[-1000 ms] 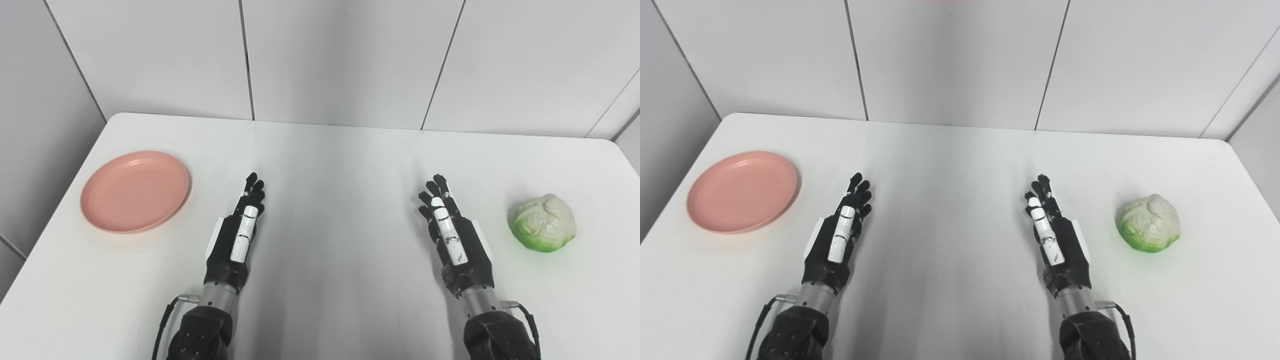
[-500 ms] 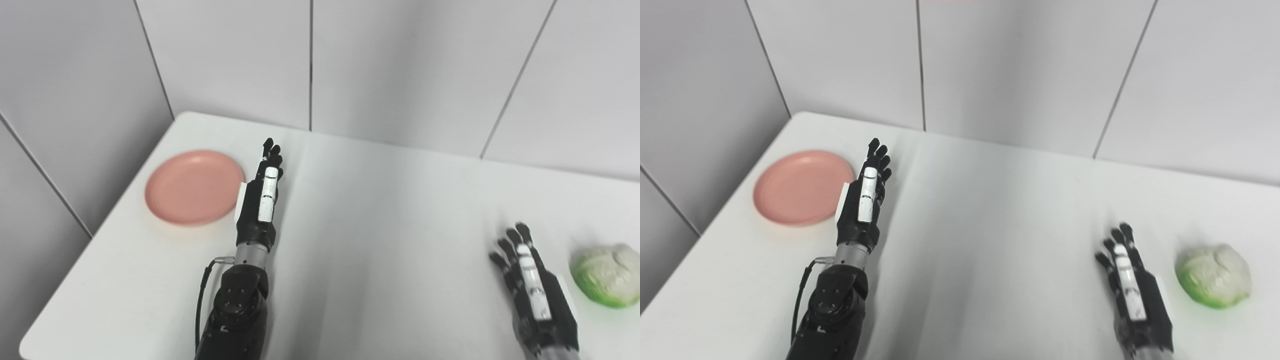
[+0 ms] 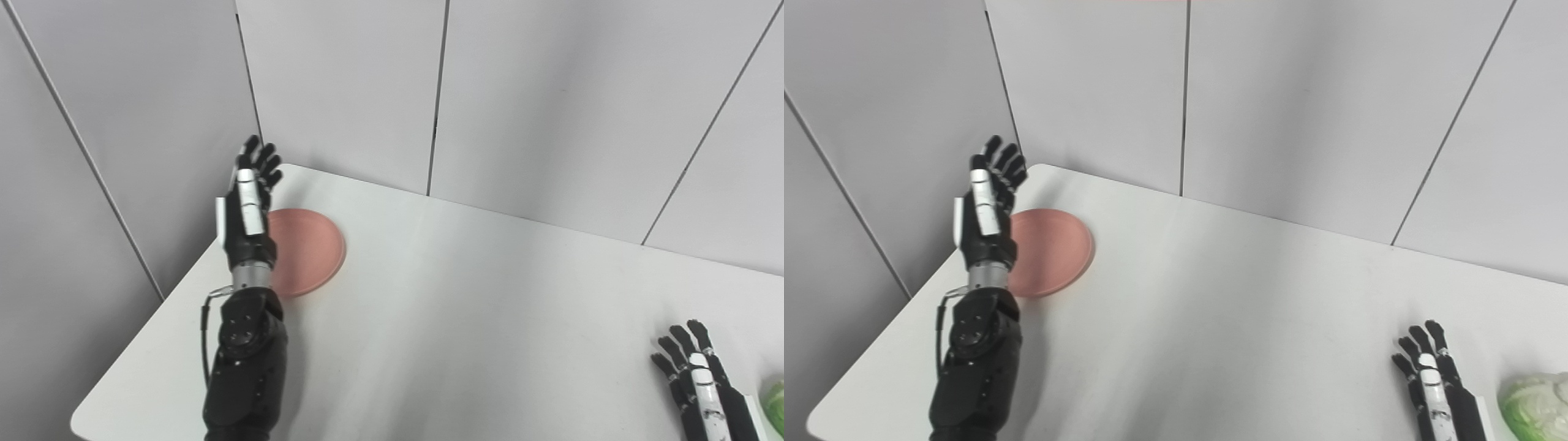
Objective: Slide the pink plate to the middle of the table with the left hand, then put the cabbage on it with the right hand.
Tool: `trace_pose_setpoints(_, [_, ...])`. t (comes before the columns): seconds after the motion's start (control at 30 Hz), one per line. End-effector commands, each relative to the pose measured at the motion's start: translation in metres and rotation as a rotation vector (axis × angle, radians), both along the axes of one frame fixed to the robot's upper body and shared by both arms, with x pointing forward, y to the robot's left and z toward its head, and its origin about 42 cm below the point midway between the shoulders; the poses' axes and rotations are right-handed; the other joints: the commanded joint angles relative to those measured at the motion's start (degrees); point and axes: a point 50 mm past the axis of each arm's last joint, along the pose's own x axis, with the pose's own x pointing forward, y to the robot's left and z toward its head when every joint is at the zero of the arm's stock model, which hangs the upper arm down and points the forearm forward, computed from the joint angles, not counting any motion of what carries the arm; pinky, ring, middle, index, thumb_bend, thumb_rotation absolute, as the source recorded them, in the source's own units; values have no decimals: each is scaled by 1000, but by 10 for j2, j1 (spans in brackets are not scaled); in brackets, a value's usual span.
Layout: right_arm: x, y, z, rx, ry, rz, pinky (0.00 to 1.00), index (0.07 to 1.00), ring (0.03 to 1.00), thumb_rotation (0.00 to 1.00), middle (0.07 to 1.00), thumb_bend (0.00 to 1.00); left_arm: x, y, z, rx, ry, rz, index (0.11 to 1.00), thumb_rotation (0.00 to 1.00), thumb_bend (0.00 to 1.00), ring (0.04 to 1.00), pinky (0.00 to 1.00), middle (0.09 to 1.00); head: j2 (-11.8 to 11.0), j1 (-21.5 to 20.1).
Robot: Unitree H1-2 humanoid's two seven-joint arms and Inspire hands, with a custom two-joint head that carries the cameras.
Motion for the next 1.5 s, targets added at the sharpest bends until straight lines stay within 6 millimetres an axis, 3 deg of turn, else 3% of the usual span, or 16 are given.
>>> trace_pose_setpoints(0.0, [-1,0,-3,11,-26,3,897,955,913,742,930,641,9,15,25,34,-87,56,795,1000,712,815,851,801,-1,0])
trace_pose_setpoints(0.2, [0,0,-3,11,-41,7,876,938,899,727,917,646,6,48,21,-7,-66,163,703,1000,748,718,750,706,-5,3])
trace_pose_setpoints(0.43, [1,2,-4,20,-67,5,873,932,895,711,916,658,4,77,3,-38,18,239,660,989,764,643,645,654,-11,4])
trace_pose_setpoints(0.67, [2,4,-4,25,-81,6,880,932,897,707,916,689,13,92,-31,-41,143,203,679,1000,762,692,714,684,-15,6])
trace_pose_setpoints(0.9, [2,4,-5,21,-81,3,888,933,900,723,918,672,20,85,-52,-55,213,107,727,1000,766,718,717,718,-18,7])
trace_pose_setpoints(1.1, [1,3,-4,15,-83,8,907,938,912,731,928,677,21,74,-56,-65,247,50,741,974,766,736,728,736,-17,6])
trace_pose_setpoints(1.37, [1,0,-5,20,-79,0,883,920,894,725,910,694,23,60,-61,-30,274,-22,780,996,762,795,788,780,-15,4])
trace_pose_setpoints(1.47, [2,-1,-5,28,-76,2,881,915,895,706,905,710,24,55,-63,-24,284,-53,832,994,783,848,866,833,-15,4])
